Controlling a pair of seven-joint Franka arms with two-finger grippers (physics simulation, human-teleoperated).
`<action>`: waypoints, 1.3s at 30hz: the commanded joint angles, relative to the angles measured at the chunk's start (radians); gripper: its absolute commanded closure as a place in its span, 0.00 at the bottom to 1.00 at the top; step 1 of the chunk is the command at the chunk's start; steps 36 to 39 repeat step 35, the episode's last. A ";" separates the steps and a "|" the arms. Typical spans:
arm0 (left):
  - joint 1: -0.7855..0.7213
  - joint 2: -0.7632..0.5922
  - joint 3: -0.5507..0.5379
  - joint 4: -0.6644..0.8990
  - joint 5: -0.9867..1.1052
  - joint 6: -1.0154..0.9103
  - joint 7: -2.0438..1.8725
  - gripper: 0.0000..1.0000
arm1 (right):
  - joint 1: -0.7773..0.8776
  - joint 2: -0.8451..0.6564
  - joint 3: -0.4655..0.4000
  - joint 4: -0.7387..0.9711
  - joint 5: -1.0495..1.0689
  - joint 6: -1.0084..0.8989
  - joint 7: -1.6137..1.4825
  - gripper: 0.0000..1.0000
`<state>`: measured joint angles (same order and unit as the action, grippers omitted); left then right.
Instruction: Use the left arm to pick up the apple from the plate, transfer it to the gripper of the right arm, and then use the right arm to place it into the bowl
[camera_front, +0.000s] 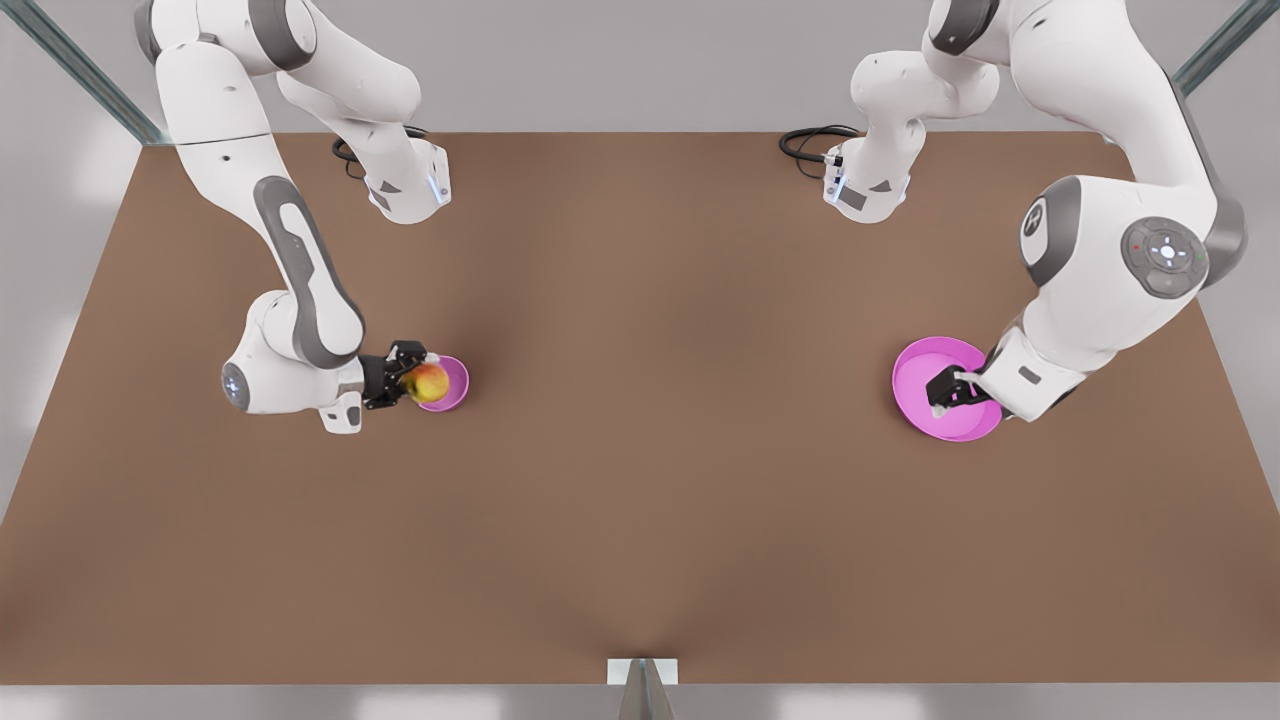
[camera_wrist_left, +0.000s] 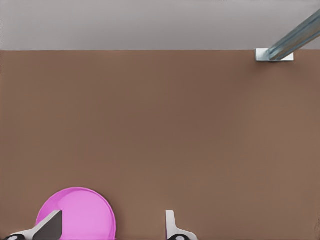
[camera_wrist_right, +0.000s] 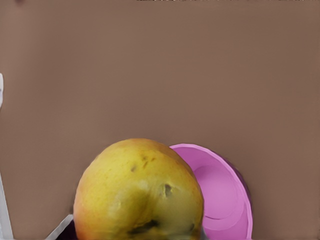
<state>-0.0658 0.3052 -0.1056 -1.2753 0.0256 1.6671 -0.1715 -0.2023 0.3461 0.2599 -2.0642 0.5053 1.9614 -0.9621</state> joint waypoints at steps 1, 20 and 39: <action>0.000 0.000 0.000 0.001 0.002 0.003 -0.296 0.00 | -0.002 -0.001 0.001 -0.001 -0.004 0.027 -0.024 0.00; -0.003 0.028 -0.006 0.001 -0.006 -0.004 -0.069 0.00 | 0.210 -0.282 -0.186 0.561 -0.545 -0.328 1.060 0.00; -0.002 0.028 -0.003 0.001 -0.049 -0.004 -0.068 0.00 | 0.274 -0.111 -0.192 0.802 -0.571 -0.414 1.197 0.00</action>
